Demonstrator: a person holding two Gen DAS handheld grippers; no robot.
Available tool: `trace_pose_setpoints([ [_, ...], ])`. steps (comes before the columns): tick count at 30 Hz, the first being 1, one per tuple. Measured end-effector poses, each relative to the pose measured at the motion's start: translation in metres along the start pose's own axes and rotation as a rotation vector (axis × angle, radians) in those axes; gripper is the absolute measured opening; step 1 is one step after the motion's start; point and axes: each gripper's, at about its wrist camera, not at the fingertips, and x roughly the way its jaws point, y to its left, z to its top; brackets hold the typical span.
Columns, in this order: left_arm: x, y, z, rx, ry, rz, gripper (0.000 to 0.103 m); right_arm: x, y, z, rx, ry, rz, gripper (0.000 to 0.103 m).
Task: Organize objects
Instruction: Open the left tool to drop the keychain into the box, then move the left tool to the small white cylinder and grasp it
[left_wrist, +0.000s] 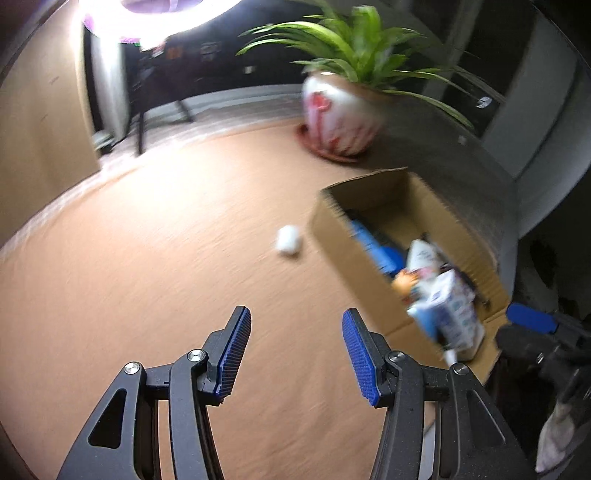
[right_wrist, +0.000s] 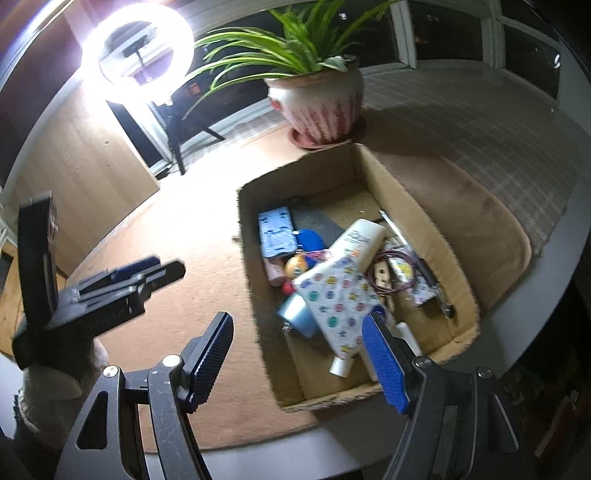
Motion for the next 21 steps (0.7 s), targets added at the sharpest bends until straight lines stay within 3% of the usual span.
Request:
trace_pose_setpoints([
  [9, -0.012, 0.05, -0.02, -0.083, 0.001, 0.037, 0.055, 0.011, 0.042, 0.007, -0.069, 0.008, 0.055, 0.069],
  [15, 0.006, 0.052, -0.008, -0.073, 0.014, 0.028, 0.055, 0.013, 0.047, -0.001, -0.078, 0.019, 0.057, 0.069],
  [21, 0.036, 0.039, 0.011, -0.051, 0.027, 0.019, 0.055, 0.006, 0.029, -0.005, -0.041, 0.013, 0.033, 0.069],
])
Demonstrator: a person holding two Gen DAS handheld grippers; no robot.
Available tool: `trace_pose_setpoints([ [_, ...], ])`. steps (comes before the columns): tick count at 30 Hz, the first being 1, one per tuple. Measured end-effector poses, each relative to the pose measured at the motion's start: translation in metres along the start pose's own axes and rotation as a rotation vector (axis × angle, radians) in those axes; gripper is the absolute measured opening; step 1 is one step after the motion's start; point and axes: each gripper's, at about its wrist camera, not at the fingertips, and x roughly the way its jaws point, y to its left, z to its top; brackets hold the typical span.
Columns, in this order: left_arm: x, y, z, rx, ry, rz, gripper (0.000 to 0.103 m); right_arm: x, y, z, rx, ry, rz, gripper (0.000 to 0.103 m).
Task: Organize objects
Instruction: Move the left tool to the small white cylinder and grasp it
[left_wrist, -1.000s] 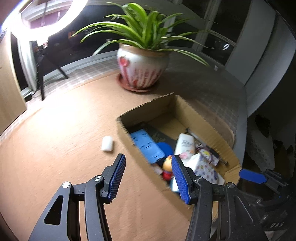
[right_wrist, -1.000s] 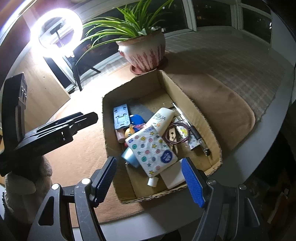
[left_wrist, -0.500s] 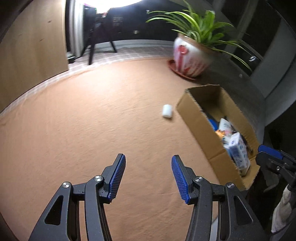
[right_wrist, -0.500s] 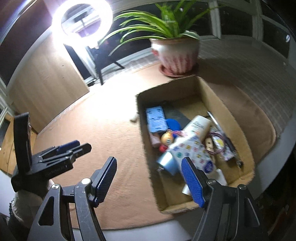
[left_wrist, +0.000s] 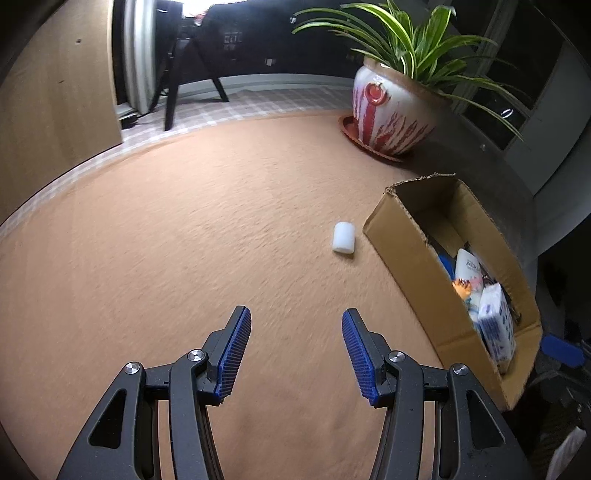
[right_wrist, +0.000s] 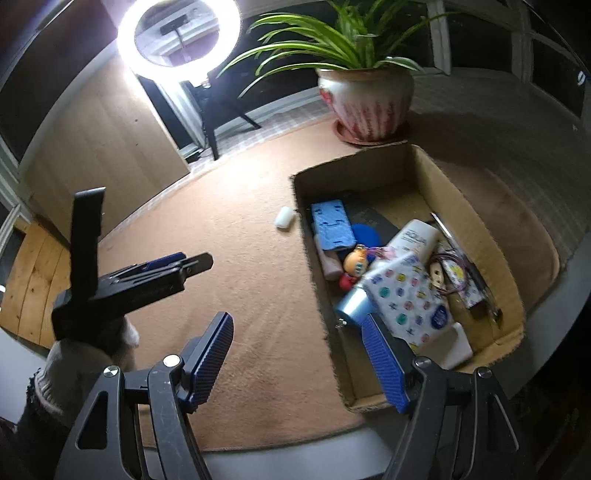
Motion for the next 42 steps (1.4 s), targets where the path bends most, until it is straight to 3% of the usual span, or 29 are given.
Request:
trace_pose_setpoints([
  [10, 0.047, -0.029, 0.031, 0.052, 0.028, -0.019, 0.055, -0.01, -0.034, 0.0, 0.056, -0.013, -0.04, 0.069],
  [22, 0.091, -0.044, 0.052, 0.084, 0.056, -0.003, 0.048, -0.021, -0.073, -0.003, 0.121, -0.024, -0.09, 0.069],
  [28, 0.099, -0.047, 0.055, 0.096, 0.064, 0.002, 0.042, -0.022, -0.084, -0.004, 0.136, -0.023, -0.1, 0.069],
  [35, 0.103, -0.052, 0.058, 0.119, 0.064, 0.023, 0.022, -0.021, -0.088, -0.004, 0.14, -0.018, -0.098, 0.069],
  [42, 0.102, -0.052, 0.058, 0.12, 0.053, 0.019, 0.011, -0.021, -0.086, -0.006, 0.134, -0.015, -0.095, 0.069],
])
